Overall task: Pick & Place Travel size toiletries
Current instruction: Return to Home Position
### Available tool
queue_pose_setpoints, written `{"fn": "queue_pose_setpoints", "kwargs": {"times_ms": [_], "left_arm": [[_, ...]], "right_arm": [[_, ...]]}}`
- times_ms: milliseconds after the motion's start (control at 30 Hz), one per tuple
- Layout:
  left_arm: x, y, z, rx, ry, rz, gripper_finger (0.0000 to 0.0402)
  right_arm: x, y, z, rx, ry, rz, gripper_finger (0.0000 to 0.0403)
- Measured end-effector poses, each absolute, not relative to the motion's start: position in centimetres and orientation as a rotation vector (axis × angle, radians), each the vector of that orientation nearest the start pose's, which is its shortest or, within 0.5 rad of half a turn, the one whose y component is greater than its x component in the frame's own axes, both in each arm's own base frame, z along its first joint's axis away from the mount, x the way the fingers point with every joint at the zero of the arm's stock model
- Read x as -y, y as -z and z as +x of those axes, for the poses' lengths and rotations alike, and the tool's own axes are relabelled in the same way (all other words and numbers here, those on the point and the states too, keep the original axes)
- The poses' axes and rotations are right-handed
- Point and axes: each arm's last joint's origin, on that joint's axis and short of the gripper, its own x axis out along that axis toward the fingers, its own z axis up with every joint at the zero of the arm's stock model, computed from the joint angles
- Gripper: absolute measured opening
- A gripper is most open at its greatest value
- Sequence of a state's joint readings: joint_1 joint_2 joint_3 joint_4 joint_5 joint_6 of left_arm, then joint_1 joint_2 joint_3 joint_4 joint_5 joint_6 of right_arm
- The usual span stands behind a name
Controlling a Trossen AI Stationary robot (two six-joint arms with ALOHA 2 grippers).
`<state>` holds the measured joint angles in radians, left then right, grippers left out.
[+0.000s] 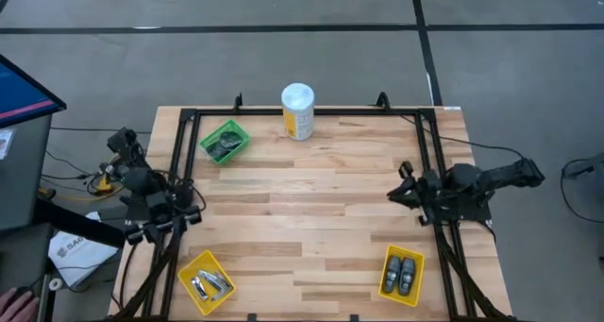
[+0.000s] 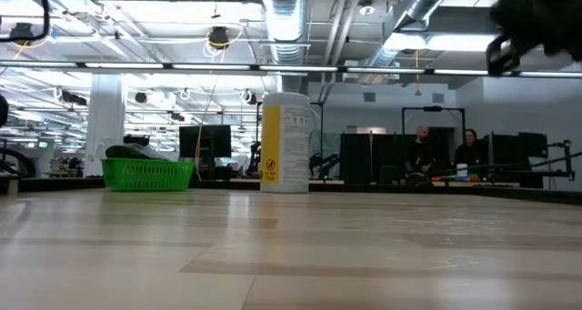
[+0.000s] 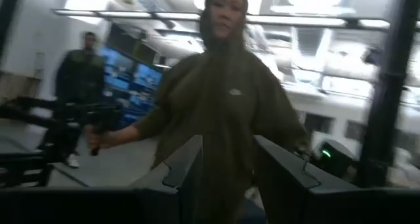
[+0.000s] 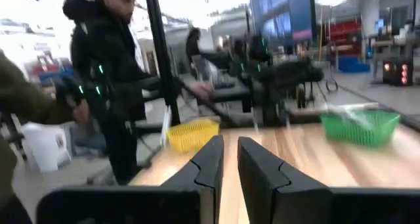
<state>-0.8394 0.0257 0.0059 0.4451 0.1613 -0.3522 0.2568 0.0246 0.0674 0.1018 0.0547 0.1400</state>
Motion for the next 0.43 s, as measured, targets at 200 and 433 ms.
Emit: {"fn": "queue_pose_setpoints", "kwargs": {"times_ms": [200,433], "left_arm": [[7.2,-20.4,5.5,0.251,1.141,-0.387,0.0128],[7.4,-20.2,5.5,0.246,1.183,-0.343,0.0127]], "right_arm": [[-2.1,-17.6,9.5,0.088,-0.188,0.183,0.0052],[-1.8,-17.7,9.6,0.107,-0.151,0.176,0.006]]}}
